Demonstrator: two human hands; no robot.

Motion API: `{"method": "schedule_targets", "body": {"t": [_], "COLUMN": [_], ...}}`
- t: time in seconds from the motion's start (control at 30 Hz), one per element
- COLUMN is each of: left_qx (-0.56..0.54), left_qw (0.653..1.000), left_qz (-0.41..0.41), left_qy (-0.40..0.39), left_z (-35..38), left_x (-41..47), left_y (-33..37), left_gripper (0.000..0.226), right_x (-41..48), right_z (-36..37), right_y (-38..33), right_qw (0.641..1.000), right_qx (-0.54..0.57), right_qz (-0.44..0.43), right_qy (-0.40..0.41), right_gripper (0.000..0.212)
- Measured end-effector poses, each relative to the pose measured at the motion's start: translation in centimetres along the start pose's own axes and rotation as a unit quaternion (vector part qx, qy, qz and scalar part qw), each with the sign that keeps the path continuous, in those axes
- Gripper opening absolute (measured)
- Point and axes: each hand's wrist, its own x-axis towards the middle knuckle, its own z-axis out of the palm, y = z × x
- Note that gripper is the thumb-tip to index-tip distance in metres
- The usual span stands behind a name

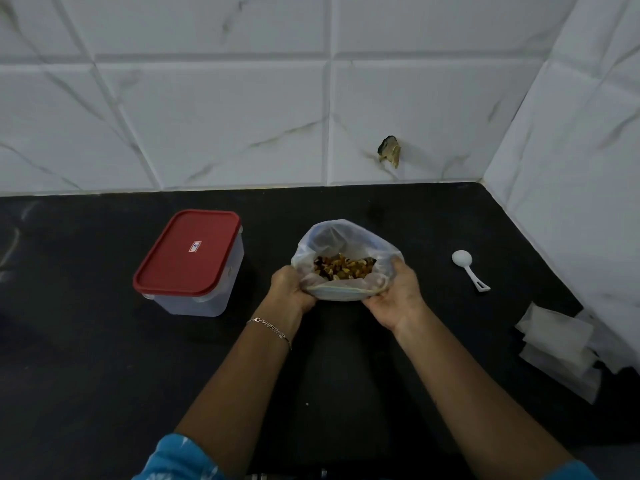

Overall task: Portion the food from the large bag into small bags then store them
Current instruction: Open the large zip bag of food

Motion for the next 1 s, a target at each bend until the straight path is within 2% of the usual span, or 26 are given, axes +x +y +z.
{"method": "schedule_targets", "body": {"t": [0.07,0.2,0.23,0.27,0.33,0.37,0.4,0.43,0.5,0.63,0.7,0.77,0.83,0.87,0.9,0.93,1.0], "left_qx": [0.007,0.118,0.177,0.242,0.336,0.346,0.332,0.306,0.266,0.274,0.345,0.403,0.446,0.484,0.534,0.591,0.685], "left_qw": [1.0,0.99,0.977,0.955,0.905,0.896,0.902,0.916,0.94,0.944,0.913,0.857,0.765,0.699,0.63,0.567,0.479], "left_qz": [0.008,0.069,0.113,0.168,0.262,0.278,0.277,0.259,0.21,0.18,0.214,0.318,0.462,0.525,0.563,0.574,0.548], "left_qy": [0.0,-0.04,-0.035,-0.023,-0.01,-0.003,0.004,0.013,0.032,0.03,0.03,0.04,0.051,0.047,0.035,0.021,0.002], "left_z": [-0.6,-1.3,-1.3,-1.2,-1.3,-1.4,-1.5,-1.6,-1.8,-2.2,-2.5,-2.7,-2.9,-2.9,-2.8,-2.7,-2.2], "left_x": [0.3,0.1,-0.5,-0.9,-1.0,-0.7,-0.6,-0.6,-0.5,-0.1,-0.2,-0.4,-1.0,-1.4,-1.6,-1.7,-1.6], "left_y": [-0.2,-0.1,-0.3,-0.5,-0.6,-0.6,-0.4,-0.2,0.1,0.1,0.2,0.2,0.0,0.0,-0.1,-0.1,-0.2], "left_gripper": [0.033,0.099,0.106,0.101,0.069,0.049,0.033,0.028,0.032,0.035,0.04,0.04,0.043,0.039,0.031,0.024,0.017], "right_x": [0.1,0.2,0.3,0.4,0.4,0.3,0.3,0.2,0.3,0.4,0.5,0.7,0.7,0.7,0.6,0.7,1.0], "right_z": [-0.6,-1.4,-1.6,-1.8,-1.9,-2.0,-2.0,-2.1,-2.4,-3.5,-4.1,-4.3,-4.5,-4.5,-4.2,-3.9,-3.0], "right_y": [0.3,0.8,0.9,1.0,1.0,1.0,0.8,0.6,0.3,-0.4,-0.9,-1.2,-0.9,-0.7,-0.6,-0.6,-0.7], "right_qw": [1.0,0.997,0.996,0.995,0.994,0.994,0.995,0.995,0.995,0.99,0.983,0.964,0.916,0.861,0.782,0.695,0.548], "right_qx": [-0.012,-0.073,-0.09,-0.102,-0.107,-0.099,-0.089,-0.079,-0.077,-0.125,-0.17,-0.243,-0.318,-0.377,-0.452,-0.532,-0.665], "right_qz": [-0.001,-0.006,-0.001,0.004,0.014,0.02,0.024,0.028,0.033,0.024,0.01,-0.052,-0.218,-0.331,-0.426,-0.483,-0.5], "right_qy": [0.003,0.007,0.013,0.018,0.023,0.029,0.037,0.045,0.055,0.06,0.071,0.096,0.112,0.085,0.038,-0.012,-0.088], "right_gripper": [0.028,0.037,0.042,0.045,0.048,0.047,0.044,0.04,0.035,0.032,0.032,0.035,0.032,0.03,0.029,0.028,0.025]}}
